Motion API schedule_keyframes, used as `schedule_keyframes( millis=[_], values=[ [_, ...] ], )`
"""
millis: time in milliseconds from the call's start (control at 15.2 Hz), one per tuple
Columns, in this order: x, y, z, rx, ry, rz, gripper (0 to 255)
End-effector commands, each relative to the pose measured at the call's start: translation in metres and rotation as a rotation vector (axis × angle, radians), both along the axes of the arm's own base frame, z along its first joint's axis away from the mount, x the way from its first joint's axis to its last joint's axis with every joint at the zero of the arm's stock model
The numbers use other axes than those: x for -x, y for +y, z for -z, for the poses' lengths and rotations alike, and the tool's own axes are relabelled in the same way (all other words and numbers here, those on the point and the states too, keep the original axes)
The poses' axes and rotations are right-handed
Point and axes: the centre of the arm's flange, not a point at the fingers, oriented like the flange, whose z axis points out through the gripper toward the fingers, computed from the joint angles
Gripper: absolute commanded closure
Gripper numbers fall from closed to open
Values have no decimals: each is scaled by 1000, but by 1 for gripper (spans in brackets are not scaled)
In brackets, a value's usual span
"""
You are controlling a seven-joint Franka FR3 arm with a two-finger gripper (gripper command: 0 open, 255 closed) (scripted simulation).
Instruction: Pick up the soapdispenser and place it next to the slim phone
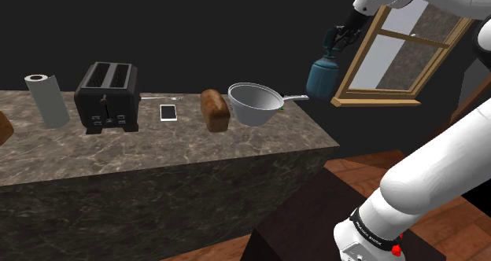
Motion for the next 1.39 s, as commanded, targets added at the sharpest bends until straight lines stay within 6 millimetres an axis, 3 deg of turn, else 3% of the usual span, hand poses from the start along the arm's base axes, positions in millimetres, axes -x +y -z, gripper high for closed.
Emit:
schedule_keyframes(
  millis=[0, 1320],
  values=[
    [1, 0, -11, 0, -1, 0, 255],
    [1, 0, -117, 0, -1, 0, 255]
  ],
)
